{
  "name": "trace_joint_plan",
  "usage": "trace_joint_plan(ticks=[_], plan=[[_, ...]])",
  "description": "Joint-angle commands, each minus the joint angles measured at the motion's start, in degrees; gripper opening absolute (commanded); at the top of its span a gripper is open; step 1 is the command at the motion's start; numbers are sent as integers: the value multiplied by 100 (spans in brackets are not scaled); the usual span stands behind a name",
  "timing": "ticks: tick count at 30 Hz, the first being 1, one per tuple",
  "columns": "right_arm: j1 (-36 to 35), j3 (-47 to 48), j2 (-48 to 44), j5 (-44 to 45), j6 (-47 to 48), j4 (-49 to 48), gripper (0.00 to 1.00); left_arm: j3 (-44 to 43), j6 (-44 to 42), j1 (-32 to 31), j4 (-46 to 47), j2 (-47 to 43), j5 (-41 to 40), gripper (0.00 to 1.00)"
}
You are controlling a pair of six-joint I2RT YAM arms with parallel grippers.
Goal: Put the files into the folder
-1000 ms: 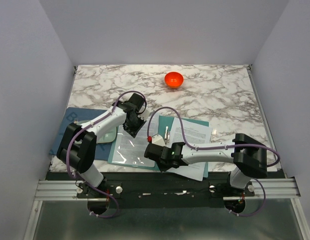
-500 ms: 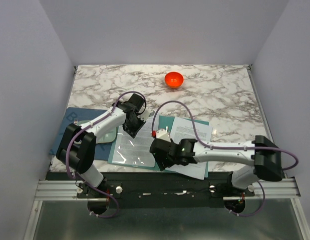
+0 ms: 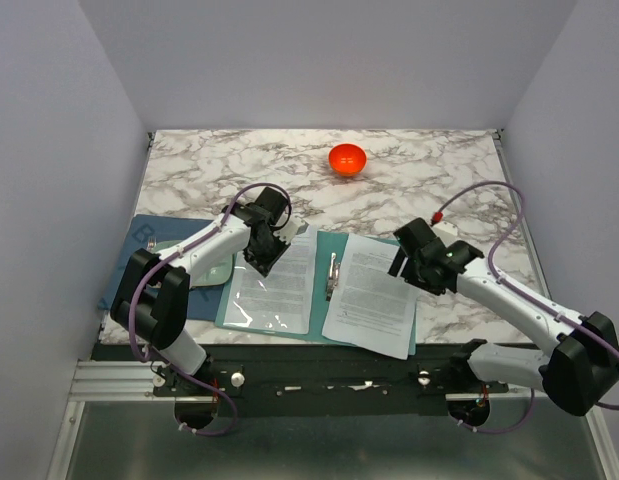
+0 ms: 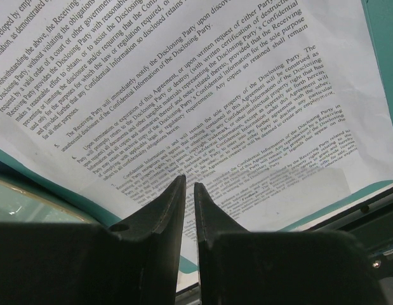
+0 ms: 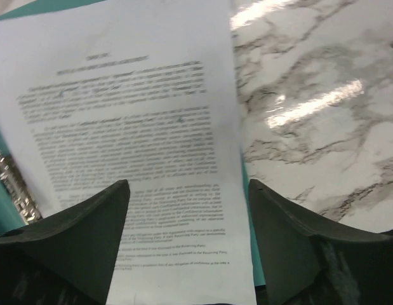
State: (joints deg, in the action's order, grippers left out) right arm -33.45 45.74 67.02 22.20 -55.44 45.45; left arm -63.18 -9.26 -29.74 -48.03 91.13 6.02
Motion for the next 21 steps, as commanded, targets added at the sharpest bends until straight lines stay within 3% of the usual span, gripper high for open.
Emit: trace_joint_plan(ticks=[1, 10, 21], plan=[[619, -65, 187, -295, -46, -361, 89, -81, -50, 12, -84, -96, 22, 22], [1227, 155, 1329, -541, 174, -1081, 92, -54, -68, 20, -92, -122, 83, 23], [1438, 111, 1770, -892, 244, -1767, 92, 16, -94, 12, -57, -78, 145, 22]])
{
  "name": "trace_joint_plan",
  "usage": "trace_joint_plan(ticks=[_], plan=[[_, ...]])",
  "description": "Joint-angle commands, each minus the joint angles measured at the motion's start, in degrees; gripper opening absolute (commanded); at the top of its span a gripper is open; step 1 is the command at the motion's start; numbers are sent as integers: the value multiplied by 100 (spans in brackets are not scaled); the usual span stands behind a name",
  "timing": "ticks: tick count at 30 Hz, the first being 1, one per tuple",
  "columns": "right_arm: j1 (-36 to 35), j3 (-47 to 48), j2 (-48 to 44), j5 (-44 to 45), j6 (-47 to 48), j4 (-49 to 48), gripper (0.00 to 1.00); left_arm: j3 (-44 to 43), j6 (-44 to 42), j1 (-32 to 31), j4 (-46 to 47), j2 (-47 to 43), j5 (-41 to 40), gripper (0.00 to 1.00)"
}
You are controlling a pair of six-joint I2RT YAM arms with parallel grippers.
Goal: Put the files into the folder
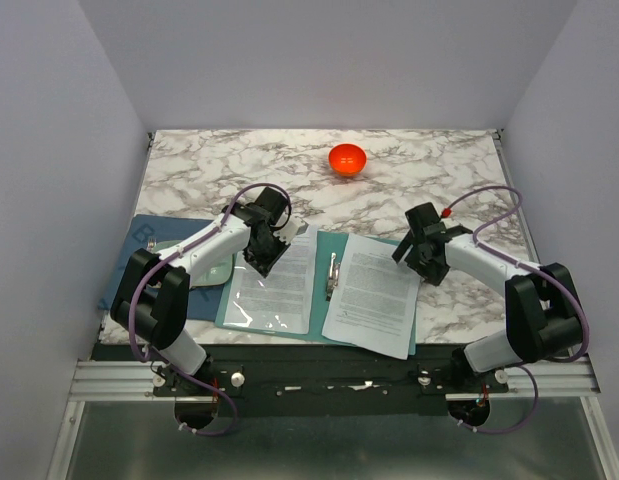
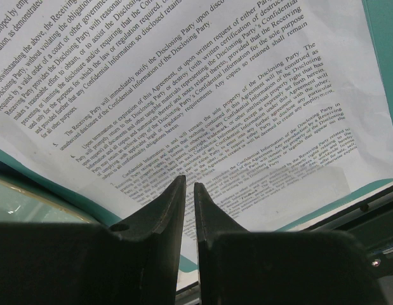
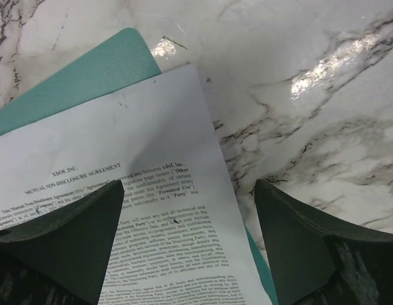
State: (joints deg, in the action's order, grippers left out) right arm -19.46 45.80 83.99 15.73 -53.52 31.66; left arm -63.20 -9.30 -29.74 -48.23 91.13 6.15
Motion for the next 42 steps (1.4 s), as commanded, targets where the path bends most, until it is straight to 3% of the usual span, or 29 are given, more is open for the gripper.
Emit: trace_joint_plan(ticks=[1, 31, 42], plan=[[39, 96, 74, -280, 61, -493, 92, 27, -98, 20, -38, -78, 140, 22], [39, 333, 399, -623, 456, -863, 91, -35, -37, 12, -38, 124, 185, 22], [39, 499, -163, -623, 544, -425, 93, -70, -72, 21, -81, 80, 158, 22]])
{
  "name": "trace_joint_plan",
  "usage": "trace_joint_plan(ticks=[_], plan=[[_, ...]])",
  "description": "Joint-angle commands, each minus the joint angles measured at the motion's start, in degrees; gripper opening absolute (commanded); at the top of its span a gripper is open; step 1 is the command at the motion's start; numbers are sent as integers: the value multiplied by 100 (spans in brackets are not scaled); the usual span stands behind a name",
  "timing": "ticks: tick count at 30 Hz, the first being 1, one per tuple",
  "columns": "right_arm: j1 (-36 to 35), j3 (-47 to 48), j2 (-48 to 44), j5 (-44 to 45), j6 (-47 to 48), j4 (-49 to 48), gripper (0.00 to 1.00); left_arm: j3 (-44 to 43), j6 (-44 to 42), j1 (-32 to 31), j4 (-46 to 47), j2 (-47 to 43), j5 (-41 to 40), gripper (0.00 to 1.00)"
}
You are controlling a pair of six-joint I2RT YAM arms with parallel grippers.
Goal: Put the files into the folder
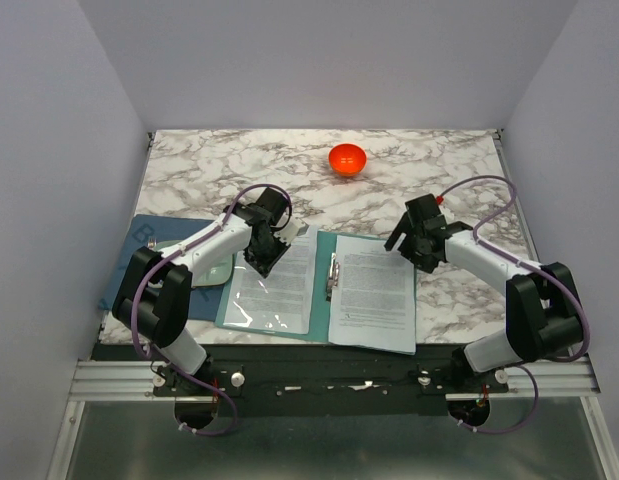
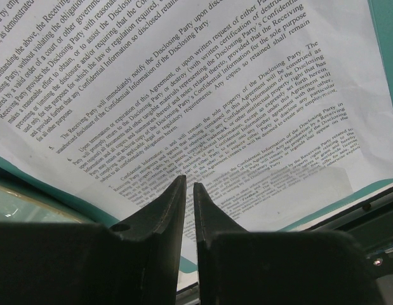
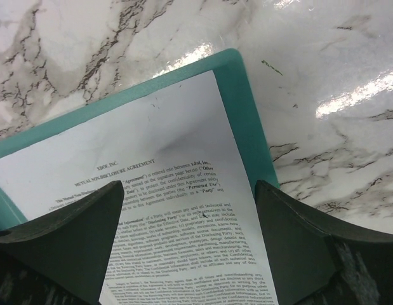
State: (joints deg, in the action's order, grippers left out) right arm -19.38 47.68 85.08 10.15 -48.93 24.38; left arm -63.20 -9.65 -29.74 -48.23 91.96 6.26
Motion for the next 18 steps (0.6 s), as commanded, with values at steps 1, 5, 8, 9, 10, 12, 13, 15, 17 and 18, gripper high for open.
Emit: trace_joint_plan(ticks=[1, 5, 8, 9, 10, 12, 13, 15, 17, 18], plan=[[30, 364, -299, -57, 94, 461, 93, -105, -46, 21, -99, -29, 130, 22], [30, 558, -518, -39, 155, 664, 95, -158, -37, 21, -143, -47, 138, 22], [30, 663, -597, -224, 173, 761, 98, -175, -37, 21, -161, -29, 165, 22], [30, 664, -606, -303, 156, 770, 98, -184, -28, 21, -161, -29, 174, 22], [39, 655, -624, -329, 164, 779, 99, -201, -28, 21, -161, -21, 174, 22], [30, 498, -746, -565, 199, 578, 99, -219, -37, 12, -169, -29, 165, 22], [30, 357, -825, -750, 269, 2, 98, -228, -46, 20, -178, -29, 156, 22], [22, -65, -888, -1702, 453, -825, 93, -237, -37, 21, -143, 32, 130, 22], [22, -49, -591, -2313, 489, -1505, 89, -193, -28, 21, -108, 67, 138, 22], [13, 100, -206, -2812, 515, -1611, 89, -167, -37, 21, -56, 111, 130, 22]])
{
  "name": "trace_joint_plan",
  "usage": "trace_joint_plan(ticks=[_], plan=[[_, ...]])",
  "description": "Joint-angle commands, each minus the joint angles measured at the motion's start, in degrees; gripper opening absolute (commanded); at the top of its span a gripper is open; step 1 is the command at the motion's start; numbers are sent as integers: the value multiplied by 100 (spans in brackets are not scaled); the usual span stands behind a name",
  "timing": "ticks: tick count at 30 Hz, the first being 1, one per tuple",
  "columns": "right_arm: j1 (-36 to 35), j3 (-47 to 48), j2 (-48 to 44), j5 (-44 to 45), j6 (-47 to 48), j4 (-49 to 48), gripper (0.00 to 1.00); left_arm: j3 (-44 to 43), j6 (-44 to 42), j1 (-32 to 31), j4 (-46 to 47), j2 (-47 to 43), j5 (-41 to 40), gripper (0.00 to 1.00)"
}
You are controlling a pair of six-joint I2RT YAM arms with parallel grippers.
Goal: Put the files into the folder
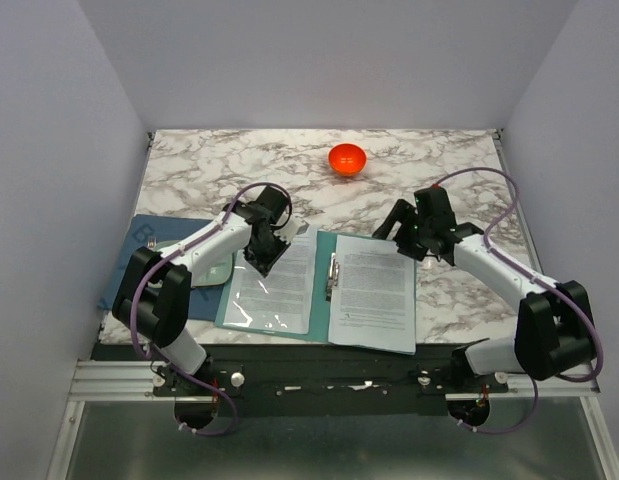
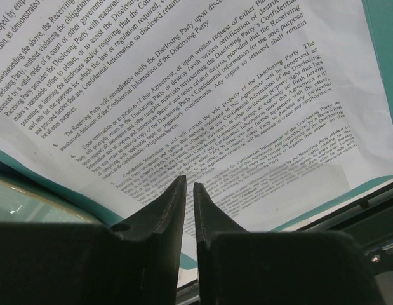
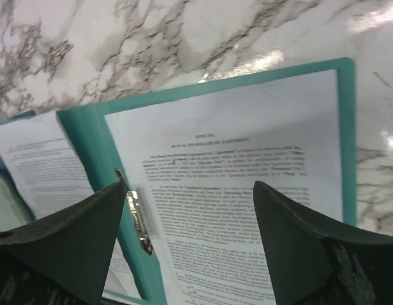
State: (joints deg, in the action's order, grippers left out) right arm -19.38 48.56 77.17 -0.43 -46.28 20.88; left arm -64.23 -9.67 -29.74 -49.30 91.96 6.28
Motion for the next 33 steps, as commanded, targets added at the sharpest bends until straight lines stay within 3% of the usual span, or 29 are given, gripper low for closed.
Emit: trace_joint_plan(ticks=[1, 4, 10, 21, 33], plan=[[-39, 66, 728, -1968, 286, -1602, 88, -11, -35, 12, 78, 155, 119, 22], [-171, 207, 1142, -2549, 382, -2244, 87, 77, -43, 12, 166, 278, 14, 21], [-417, 733, 1818, -2936, 576, -2475, 86, 226, -79, 12, 280, 392, -241, 20], [-708, 1051, 2908, -3147, 366, -2862, 83, 534, -88, 12, 412, 524, -461, 18], [-822, 937, 3217, -3543, 163, -3450, 79, 675, -123, 12, 518, 621, -391, 17]])
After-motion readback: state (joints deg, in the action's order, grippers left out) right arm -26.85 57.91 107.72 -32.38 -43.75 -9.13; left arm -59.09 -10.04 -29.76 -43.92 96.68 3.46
